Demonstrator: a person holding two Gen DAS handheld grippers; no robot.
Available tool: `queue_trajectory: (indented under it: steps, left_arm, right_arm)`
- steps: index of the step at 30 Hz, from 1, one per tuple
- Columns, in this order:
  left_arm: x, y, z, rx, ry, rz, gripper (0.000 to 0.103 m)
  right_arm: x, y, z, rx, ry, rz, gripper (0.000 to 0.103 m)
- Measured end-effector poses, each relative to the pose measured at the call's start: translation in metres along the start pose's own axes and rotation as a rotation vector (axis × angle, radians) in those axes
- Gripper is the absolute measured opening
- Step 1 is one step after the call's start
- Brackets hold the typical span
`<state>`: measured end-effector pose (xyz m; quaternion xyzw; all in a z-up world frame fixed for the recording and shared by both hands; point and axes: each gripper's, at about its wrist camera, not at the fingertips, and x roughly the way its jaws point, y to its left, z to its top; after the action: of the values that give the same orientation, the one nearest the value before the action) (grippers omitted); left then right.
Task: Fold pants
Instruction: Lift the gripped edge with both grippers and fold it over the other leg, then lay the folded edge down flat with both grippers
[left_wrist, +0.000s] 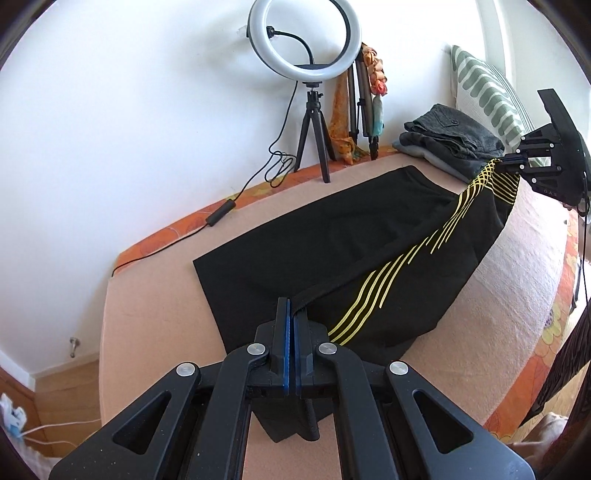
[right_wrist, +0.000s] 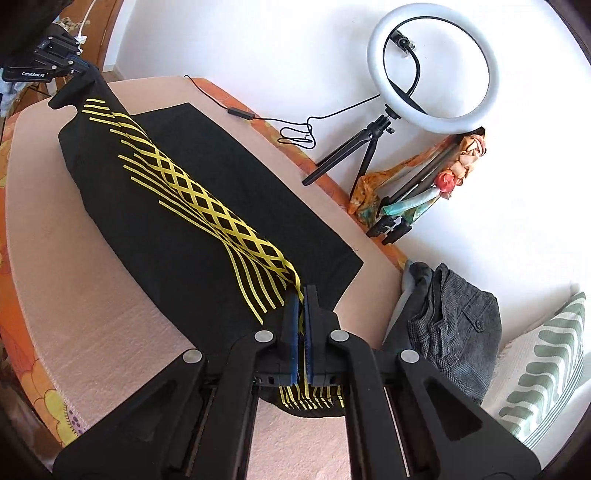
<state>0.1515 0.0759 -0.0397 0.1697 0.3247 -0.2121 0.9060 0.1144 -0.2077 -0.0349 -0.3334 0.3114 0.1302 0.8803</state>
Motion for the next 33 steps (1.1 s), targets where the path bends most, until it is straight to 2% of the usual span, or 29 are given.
queue_trajectory:
  steps: [6, 11, 33]
  left_arm:
    - [0.023, 0.020, 0.022, 0.016, 0.000, 0.010, 0.000]
    - [0.052, 0.032, 0.034, 0.029, 0.029, 0.005, 0.000]
    - [0.164, 0.075, 0.057, 0.044, 0.173, -0.014, 0.000]
  right_arm:
    - [0.026, -0.018, 0.028, -0.022, 0.011, -0.028, 0.002]
    - [0.057, -0.033, 0.043, -0.030, 0.038, -0.033, 0.002]
    - [0.208, -0.050, 0.062, -0.087, 0.211, 0.057, 0.002]
